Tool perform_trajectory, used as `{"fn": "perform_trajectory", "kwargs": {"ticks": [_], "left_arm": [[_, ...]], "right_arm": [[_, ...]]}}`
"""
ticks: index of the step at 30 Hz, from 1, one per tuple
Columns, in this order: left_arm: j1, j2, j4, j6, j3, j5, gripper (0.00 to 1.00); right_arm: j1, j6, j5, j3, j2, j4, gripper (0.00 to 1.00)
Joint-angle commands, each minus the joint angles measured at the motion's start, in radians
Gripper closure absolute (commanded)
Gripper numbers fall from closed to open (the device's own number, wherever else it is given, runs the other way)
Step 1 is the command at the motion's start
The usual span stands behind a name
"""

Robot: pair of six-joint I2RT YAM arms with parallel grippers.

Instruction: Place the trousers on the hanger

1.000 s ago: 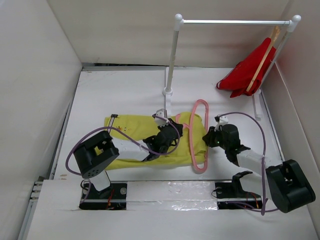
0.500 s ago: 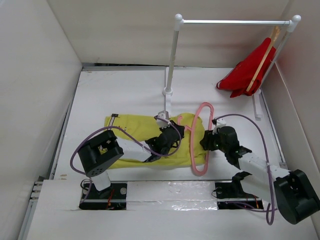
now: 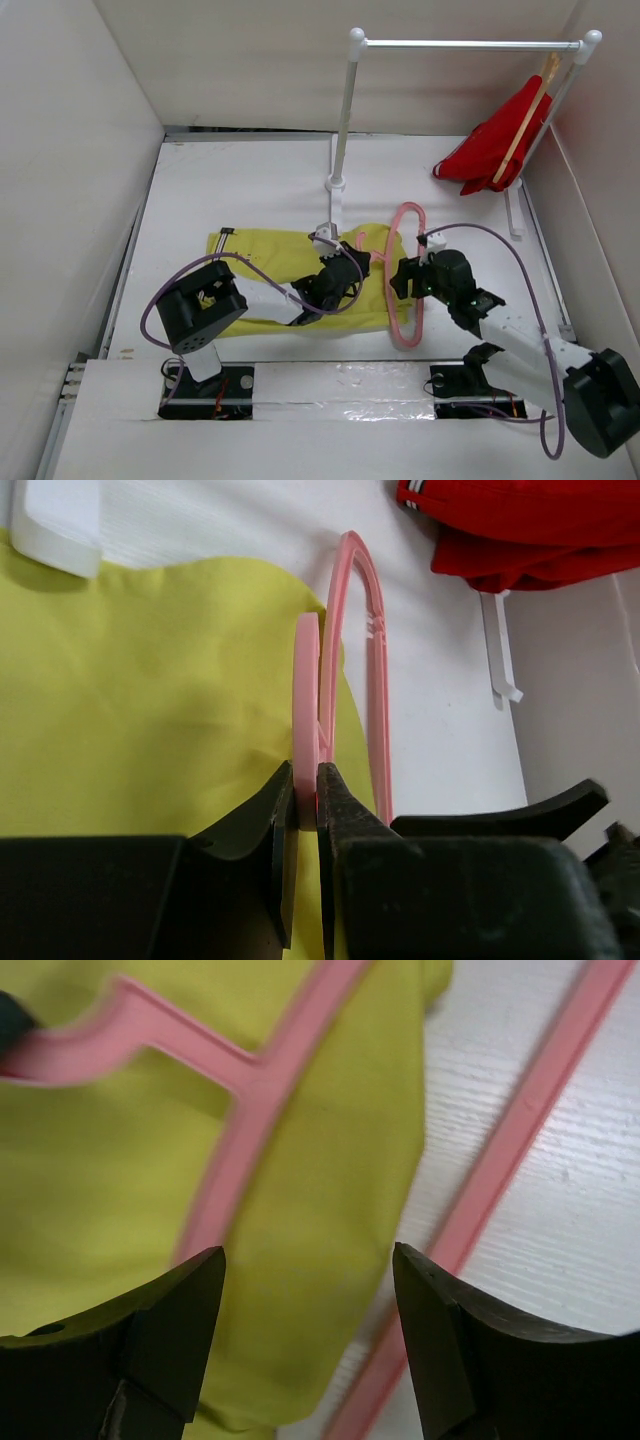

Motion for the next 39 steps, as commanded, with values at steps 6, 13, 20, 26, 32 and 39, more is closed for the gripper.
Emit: {"fn": "perform_trajectory", "kwargs": {"ticks": [6,13,20,26,32,39], "left_arm": [[-0.031,-0.001,0.007,-0.005,-0.016,0.087,1.0],[-0.04,-0.03,-0.009,-0.009,-0.036,0.059,1.0],[-0.04,-0.047,-0.027,-0.032,-0.05,0.008,1.0],[-0.04,-0.042,-0.024,-0.032,-0.037,-0.004,1.0],[-0.04,-0.062,-0.027,-0.025,-0.048,-0.015,1.0],[-0.011,-0.151,-0.038,0.012,-0.086,-0.061,1.0]], "right_arm": [[0.011,-0.038,0.071,0.123,-0.009,-0.011,0.28],[-0.066,-0.034,0.008,0.139,0.124,0.089,0.48],[-0.066,0.011,0.026,0.041,0.06,0.15,0.65],[-0.075,0.006,-0.021,0.065,0.171,0.158,0.46],[-0.075,0.028,-0.047,0.065,0.224,0.193,0.38],[-0.075,0.082,-0.162,-0.013,0.231,0.258,0.34]]}}
